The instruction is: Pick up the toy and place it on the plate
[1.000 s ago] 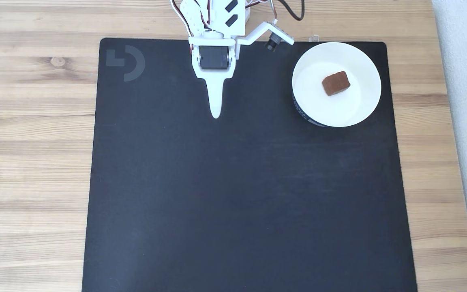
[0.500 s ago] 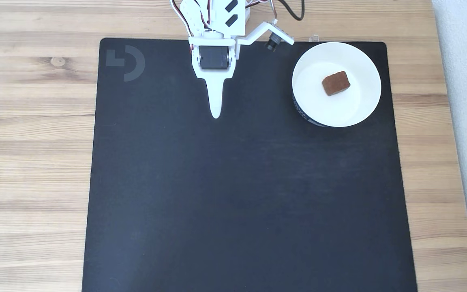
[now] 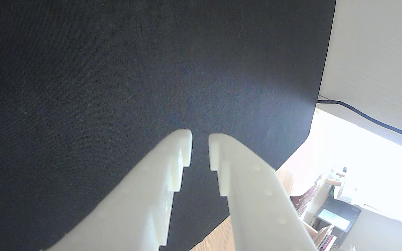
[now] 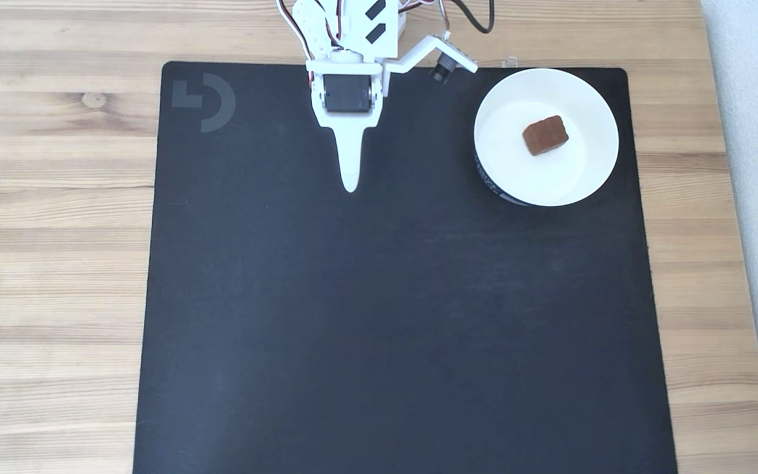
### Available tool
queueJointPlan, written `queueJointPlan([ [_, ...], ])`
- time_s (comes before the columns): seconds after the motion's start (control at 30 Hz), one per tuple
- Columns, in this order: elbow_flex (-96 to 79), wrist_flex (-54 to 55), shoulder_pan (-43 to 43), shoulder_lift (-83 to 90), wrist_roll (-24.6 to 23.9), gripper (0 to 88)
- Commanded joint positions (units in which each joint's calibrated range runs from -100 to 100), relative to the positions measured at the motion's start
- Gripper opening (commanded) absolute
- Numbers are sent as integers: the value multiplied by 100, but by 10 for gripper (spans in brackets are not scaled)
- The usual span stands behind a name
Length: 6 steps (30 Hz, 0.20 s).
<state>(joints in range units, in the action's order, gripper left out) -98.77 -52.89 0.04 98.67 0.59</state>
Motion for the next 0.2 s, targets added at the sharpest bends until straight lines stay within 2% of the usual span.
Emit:
queueJointPlan([
  [0.0, -78, -45, 33, 67, -7, 25],
  [0.17, -78, -45, 33, 67, -7, 25],
])
